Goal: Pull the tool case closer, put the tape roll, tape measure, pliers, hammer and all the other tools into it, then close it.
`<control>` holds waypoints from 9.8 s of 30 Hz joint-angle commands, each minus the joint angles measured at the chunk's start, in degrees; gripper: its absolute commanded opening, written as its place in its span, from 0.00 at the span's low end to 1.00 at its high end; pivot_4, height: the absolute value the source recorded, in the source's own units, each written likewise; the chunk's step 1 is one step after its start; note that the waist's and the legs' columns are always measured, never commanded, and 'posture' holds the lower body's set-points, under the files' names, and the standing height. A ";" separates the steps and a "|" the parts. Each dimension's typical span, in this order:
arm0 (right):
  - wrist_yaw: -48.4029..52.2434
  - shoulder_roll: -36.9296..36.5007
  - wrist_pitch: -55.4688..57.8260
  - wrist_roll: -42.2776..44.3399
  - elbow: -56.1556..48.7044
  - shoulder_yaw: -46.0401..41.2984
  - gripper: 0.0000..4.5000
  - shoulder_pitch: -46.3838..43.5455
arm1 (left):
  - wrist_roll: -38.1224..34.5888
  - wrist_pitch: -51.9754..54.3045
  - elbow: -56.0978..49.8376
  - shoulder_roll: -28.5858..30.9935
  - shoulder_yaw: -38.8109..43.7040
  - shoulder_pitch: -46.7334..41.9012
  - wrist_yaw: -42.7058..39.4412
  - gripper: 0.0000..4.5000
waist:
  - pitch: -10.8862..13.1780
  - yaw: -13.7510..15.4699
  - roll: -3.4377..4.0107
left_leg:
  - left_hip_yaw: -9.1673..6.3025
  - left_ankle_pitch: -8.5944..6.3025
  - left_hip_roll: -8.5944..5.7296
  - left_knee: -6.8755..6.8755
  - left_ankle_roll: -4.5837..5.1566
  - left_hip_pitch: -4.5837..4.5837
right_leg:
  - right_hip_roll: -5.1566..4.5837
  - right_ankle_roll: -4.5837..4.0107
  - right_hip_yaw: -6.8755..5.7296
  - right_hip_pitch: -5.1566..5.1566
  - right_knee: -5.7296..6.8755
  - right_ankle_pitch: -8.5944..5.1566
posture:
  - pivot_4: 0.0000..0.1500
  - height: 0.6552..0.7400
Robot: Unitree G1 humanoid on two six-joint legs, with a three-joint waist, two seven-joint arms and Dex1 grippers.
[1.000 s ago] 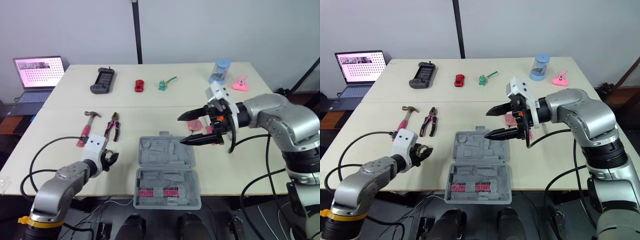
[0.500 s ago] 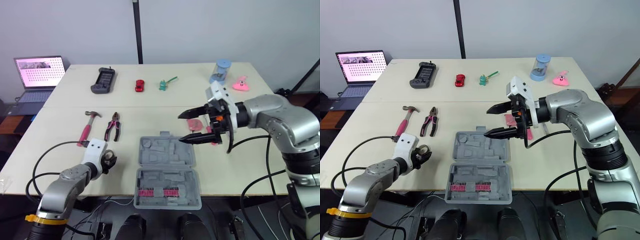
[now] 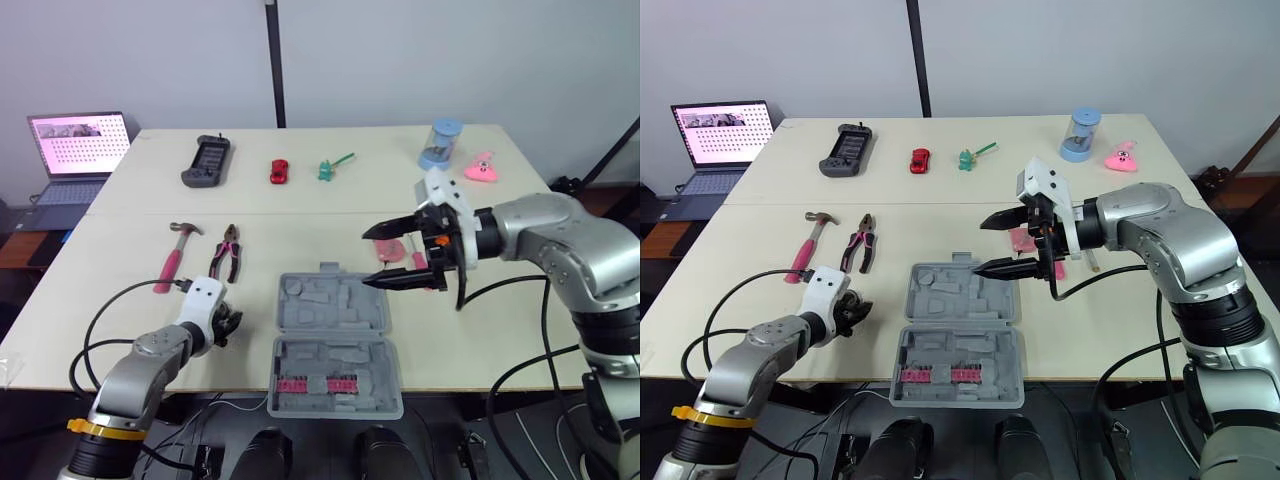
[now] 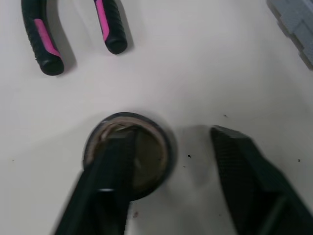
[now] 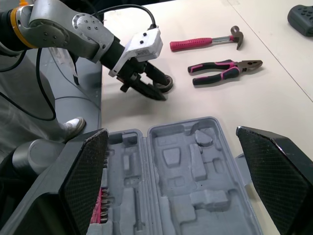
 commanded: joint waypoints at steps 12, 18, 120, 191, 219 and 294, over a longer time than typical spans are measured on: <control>-1.96 0.71 -1.10 0.97 -2.25 -2.40 1.00 -0.04 | -0.38 0.24 -5.47 6.77 1.65 -4.86 -6.67 0.01 | 0.01 -0.01 -0.02 | -0.03 0.00 0.02 0.00 0.00 -0.01 | 0.04 0.00 0.00 -0.01 0.00 0.00 | 1.00 0.22; -4.78 1.40 0.47 2.23 -5.97 -2.86 1.00 2.08 | -2.71 -5.68 -5.54 12.00 -0.67 -10.14 -18.60 0.01 | 0.02 0.00 -0.02 | 0.00 0.00 -0.03 0.00 0.00 -0.04 | -0.05 0.01 0.00 0.00 -0.03 0.00 | 1.00 0.22; -18.24 1.12 3.13 -2.50 -12.74 -1.50 1.00 13.46 | 15.61 -56.60 65.26 -7.14 -11.58 -35.36 -44.47 0.39 | 0.03 -0.23 -0.09 | -0.01 0.03 -0.13 0.08 0.01 -0.08 | 0.21 0.08 -0.04 -0.04 0.10 0.04 | 1.00 0.22; -44.92 21.65 -4.40 -18.76 -2.47 -6.19 1.00 25.33 | -18.95 -11.58 -10.13 18.39 5.67 -16.71 -36.30 0.99 | 0.02 -0.53 0.05 | 0.07 0.01 0.01 0.02 0.03 0.16 | 0.23 0.01 0.10 0.13 0.06 0.06 | 1.00 0.22; -59.50 37.23 6.24 -18.90 28.04 -16.80 0.50 5.01 | -16.58 -13.25 -13.07 15.33 7.23 -11.16 -28.57 1.00 | 0.02 -0.69 0.07 | 0.14 0.04 0.04 0.00 -0.02 0.08 | 0.44 -0.02 0.17 -0.10 0.22 0.07 | 1.00 0.22; -49.65 27.48 43.75 0.02 -17.46 -23.19 0.01 37.70 | -13.64 -16.42 -9.00 12.35 -3.01 -9.71 -38.62 1.00 | 0.00 -1.40 0.07 | 0.02 0.02 0.06 -0.01 0.02 0.08 | 0.45 -0.02 0.17 -0.03 0.17 0.06 | 1.00 0.22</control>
